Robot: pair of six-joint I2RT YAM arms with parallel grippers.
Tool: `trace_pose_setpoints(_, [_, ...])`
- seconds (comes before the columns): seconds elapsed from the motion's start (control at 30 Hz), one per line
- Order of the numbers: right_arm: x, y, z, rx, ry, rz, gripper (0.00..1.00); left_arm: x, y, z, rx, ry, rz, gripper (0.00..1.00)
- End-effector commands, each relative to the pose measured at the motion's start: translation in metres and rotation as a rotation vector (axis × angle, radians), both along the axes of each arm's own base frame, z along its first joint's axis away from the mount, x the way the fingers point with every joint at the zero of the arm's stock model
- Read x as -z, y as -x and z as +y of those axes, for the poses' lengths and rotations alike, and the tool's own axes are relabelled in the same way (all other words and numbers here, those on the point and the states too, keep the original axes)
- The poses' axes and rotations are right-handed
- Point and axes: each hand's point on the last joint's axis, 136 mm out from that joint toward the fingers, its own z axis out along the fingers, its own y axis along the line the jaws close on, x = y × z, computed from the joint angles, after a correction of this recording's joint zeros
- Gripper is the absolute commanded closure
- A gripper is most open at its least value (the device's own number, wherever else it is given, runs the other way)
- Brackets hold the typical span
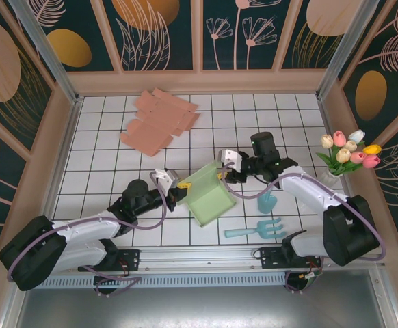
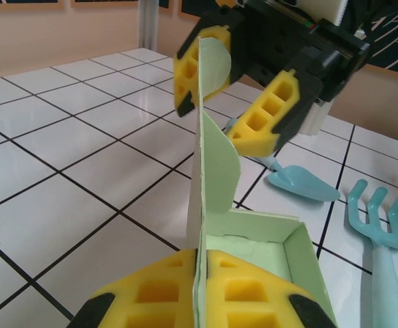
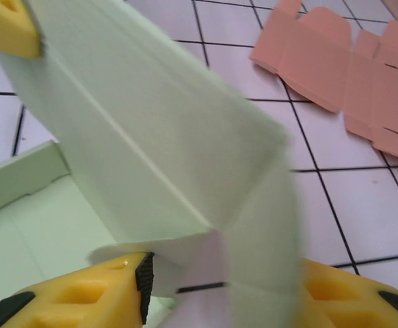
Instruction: Fold the paper box
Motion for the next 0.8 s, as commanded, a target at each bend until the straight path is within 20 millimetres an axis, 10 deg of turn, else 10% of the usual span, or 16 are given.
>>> trace_pose_setpoints(0.0, [-0.012,0.021,0.021,-0.127,-0.043,0.024,0.58,-0.025,-0.005,-0.006,0.009,0.041,-0.062,1.00])
trace_pose_setpoints(0.27, [-0.005,0.021,0.028,-0.137,-0.035,0.027,0.99,-0.031,-0.008,-0.010,0.014,0.030,-0.069,1.00])
trace_pose_setpoints(0.57, [-0.009,0.009,0.020,-0.052,-0.057,0.033,1.00,-0.056,-0.019,0.010,-0.126,0.106,-0.093,0.99])
trace_pose_setpoints(0.77, [-0.015,0.020,0.021,-0.117,-0.123,0.032,0.90,-0.067,0.014,0.000,0.063,0.127,-0.145,1.00])
